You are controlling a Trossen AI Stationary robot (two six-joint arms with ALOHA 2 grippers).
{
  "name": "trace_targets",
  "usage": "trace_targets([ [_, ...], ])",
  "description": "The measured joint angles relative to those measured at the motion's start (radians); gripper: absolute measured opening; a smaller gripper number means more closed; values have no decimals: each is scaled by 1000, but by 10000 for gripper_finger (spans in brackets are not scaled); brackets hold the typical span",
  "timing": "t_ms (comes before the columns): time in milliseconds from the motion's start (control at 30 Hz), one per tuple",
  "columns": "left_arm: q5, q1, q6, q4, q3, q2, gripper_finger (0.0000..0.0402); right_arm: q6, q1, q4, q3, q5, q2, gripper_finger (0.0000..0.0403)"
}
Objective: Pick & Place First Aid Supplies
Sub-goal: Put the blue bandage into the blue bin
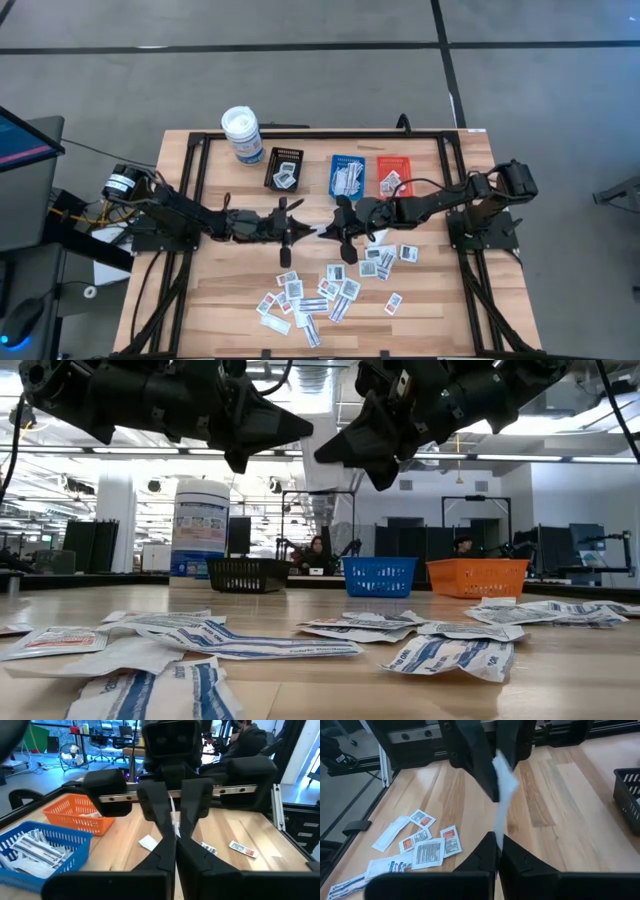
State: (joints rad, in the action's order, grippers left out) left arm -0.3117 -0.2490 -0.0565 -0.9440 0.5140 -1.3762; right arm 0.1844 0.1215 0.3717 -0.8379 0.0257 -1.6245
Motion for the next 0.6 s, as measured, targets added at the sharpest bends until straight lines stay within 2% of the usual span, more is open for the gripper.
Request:
trace_targets([
  [600, -2, 4, 0, -10, 0, -1, 10, 26, -6, -44, -2, -1, 1, 0],
])
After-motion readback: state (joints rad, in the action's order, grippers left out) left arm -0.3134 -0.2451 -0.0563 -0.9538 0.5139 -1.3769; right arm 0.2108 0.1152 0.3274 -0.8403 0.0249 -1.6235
